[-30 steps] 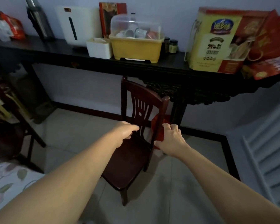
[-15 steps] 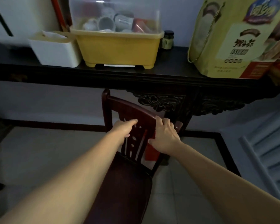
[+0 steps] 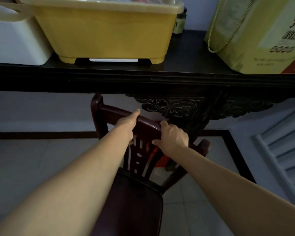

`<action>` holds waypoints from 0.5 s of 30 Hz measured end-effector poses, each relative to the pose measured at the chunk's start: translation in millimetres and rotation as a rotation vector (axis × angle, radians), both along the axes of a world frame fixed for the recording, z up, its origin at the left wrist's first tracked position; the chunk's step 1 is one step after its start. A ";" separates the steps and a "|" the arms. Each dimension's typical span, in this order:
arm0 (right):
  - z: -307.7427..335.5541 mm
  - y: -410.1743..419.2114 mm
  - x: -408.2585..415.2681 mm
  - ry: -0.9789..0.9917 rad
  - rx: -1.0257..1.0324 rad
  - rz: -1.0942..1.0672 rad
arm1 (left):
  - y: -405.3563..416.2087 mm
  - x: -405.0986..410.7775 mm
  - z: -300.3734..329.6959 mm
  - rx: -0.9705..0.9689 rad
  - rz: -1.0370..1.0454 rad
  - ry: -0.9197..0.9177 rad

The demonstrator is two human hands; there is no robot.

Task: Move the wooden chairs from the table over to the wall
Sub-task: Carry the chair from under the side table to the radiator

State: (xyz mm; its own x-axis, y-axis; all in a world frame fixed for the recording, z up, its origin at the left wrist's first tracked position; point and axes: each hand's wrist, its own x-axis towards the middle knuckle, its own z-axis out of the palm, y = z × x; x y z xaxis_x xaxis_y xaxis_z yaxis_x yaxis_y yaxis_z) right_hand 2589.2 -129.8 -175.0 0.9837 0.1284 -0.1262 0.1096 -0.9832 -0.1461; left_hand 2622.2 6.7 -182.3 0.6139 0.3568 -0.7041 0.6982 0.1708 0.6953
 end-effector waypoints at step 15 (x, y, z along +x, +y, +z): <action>34.3 1.5 -48.2 0.268 0.168 0.134 | 10.2 -76.5 28.9 -0.182 0.214 -0.075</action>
